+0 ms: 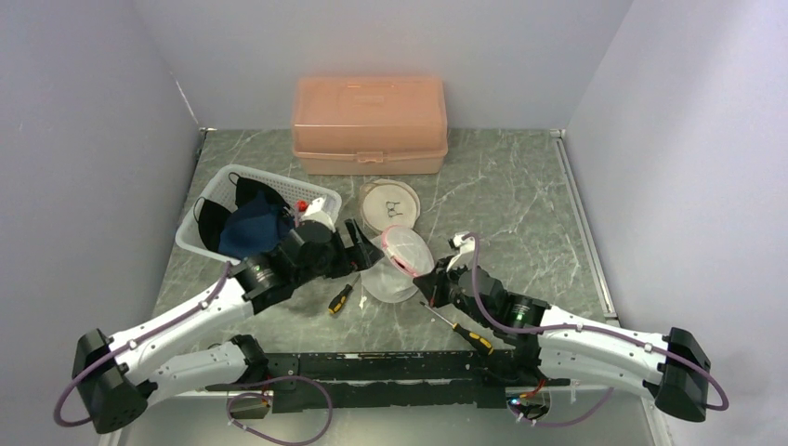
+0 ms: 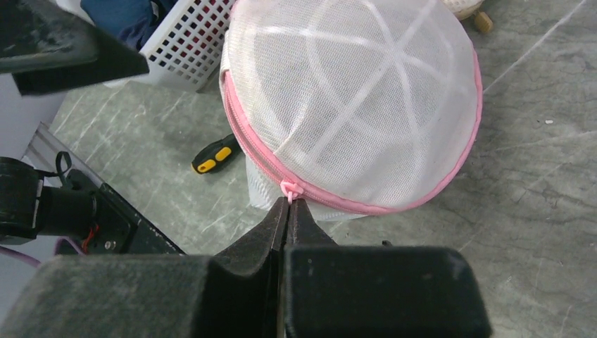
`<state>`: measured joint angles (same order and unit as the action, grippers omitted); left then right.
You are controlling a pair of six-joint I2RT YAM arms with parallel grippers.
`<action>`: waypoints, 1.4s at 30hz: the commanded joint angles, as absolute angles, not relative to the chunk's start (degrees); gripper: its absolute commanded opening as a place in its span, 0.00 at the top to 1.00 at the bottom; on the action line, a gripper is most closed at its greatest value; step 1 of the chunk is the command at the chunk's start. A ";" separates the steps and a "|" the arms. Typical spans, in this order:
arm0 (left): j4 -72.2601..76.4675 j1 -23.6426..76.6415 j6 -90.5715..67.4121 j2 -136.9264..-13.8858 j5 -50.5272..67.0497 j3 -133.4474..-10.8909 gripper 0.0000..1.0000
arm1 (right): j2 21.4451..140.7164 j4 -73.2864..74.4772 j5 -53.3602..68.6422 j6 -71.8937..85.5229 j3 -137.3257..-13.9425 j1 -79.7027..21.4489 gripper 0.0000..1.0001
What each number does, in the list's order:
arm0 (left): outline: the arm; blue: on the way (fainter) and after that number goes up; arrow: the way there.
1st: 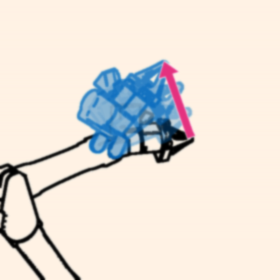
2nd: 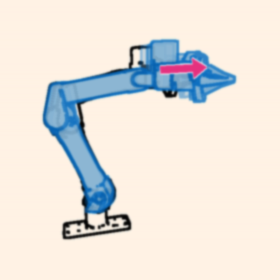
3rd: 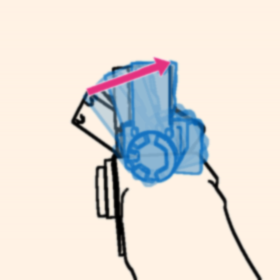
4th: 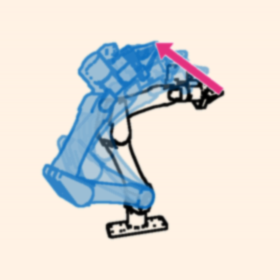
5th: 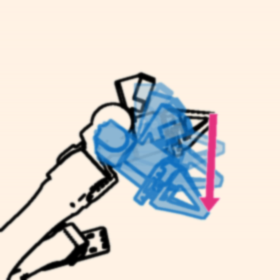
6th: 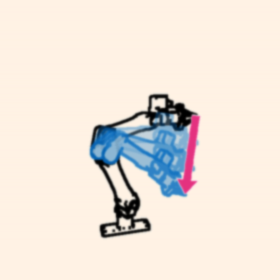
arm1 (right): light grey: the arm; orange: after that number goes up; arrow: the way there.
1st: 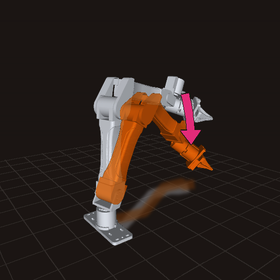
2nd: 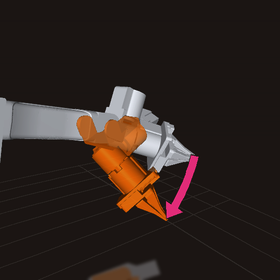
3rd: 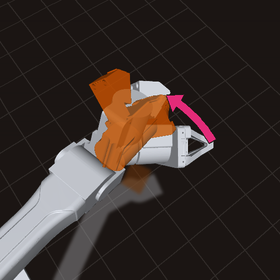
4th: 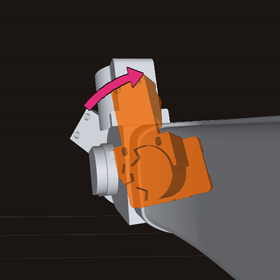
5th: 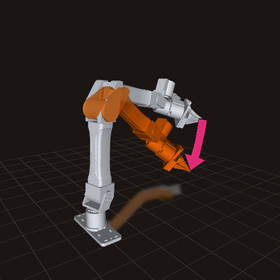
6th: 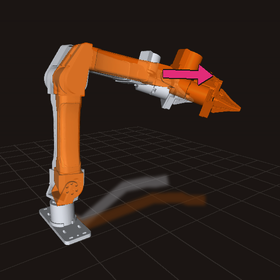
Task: Unzip the laundry bag and remove the bra
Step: Unzip the laundry bag at the center of the board.
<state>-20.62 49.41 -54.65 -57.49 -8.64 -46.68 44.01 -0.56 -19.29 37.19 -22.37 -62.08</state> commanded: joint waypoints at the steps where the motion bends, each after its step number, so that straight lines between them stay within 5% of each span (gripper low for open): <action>1: -14.97 49.65 -68.07 -54.57 -3.13 -42.29 0.07 | 45.28 -4.51 -20.44 36.29 -21.71 -62.33 1.00; 12: -14.18 53.76 -74.90 -67.10 -5.20 -50.75 0.16 | 50.06 -8.18 -19.13 35.25 -21.75 -62.38 1.00; 20: -14.50 54.31 -75.49 -70.90 -7.38 -52.53 0.43 | 49.56 -7.86 -18.83 34.80 -21.93 -62.39 1.00; 33: -14.15 54.60 -74.65 -74.88 -6.06 -52.81 0.47 | 45.85 -8.34 -17.08 33.87 -21.46 -63.03 1.00; 42: -15.66 54.63 -72.40 -74.08 -8.67 -53.10 0.86 | 43.81 -7.09 -16.61 33.08 -21.52 -63.49 1.00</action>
<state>-15.22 54.26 -74.02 -75.13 -6.02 -51.16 46.04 -5.21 -17.39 34.39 -21.78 -63.02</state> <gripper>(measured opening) 0.220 0.013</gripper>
